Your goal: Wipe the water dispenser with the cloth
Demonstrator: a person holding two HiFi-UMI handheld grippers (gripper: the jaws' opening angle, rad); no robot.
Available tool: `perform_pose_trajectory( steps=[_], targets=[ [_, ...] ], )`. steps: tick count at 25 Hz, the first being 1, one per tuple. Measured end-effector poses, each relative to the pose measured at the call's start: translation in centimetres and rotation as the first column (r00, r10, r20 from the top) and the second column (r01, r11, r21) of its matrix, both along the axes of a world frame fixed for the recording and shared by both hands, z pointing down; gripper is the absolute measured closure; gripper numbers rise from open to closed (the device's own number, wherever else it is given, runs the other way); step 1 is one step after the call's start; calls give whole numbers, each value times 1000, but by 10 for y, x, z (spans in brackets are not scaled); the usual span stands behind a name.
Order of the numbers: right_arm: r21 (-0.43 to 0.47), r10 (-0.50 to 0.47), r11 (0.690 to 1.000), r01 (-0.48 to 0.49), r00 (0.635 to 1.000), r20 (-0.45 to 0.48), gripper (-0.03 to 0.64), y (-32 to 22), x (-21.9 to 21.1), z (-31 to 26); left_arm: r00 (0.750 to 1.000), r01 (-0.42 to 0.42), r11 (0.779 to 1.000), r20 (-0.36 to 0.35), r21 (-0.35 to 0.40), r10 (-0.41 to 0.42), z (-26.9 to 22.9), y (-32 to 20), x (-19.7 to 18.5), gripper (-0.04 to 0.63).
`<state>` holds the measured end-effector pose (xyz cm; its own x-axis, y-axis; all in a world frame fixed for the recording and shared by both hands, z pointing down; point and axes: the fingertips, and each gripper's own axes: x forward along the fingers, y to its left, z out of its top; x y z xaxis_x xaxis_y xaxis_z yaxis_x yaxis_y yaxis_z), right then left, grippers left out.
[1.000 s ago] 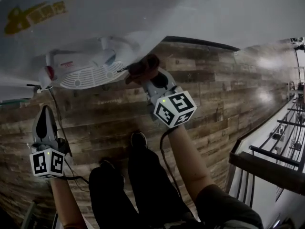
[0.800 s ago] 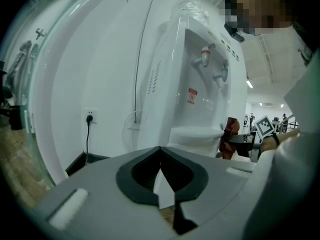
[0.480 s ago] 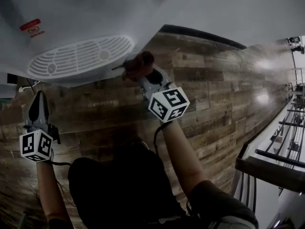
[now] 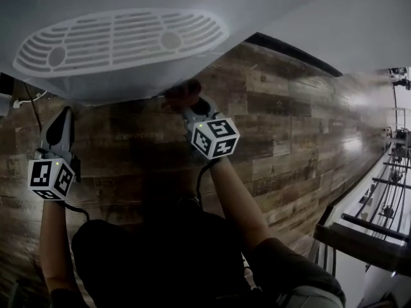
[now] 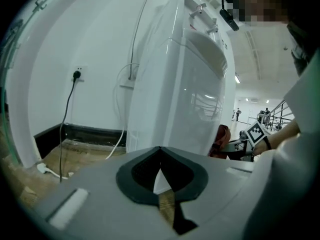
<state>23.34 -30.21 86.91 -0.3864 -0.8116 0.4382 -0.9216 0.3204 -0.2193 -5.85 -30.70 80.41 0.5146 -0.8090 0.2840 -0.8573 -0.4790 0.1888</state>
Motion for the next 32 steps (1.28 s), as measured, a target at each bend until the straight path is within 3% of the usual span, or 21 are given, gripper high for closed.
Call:
perform_pose_trajectory(
  steps=[7,11,16,21,23,26,29,32],
  targets=[
    [-102,24,994,-29,998,-51,551,-4,7,60,1000,-3,999,10,-52,4,43,2,-3,577],
    [-102,-43,994,33,994,-100,551,13,-8,63,1000,18,998,-9,-64,-19,51,7,-6,577],
    [-9,-229,973,229,970,-75,551,39,-90,35,999,36,997,-11,-61,-36,53,11,-18,577],
    [5,-488,872,489,870,-76,551,53,-194,39,998,61,996,-27,-62,-62,56,14,-30,577],
    [-3,-550,834,551,832,-72,551,48,-230,41,997,63,996,-28,-61,-65,57,17,-33,577],
    [-27,-597,802,596,799,-73,551,32,-270,46,997,73,995,-35,-66,-75,57,23,-38,577],
    [-46,-603,798,601,794,-77,551,16,-290,53,996,75,995,-32,-65,-77,56,26,-40,577],
    [-48,-550,835,548,832,-68,551,6,-286,53,997,68,996,-31,-64,-70,54,28,-40,577]
  ],
)
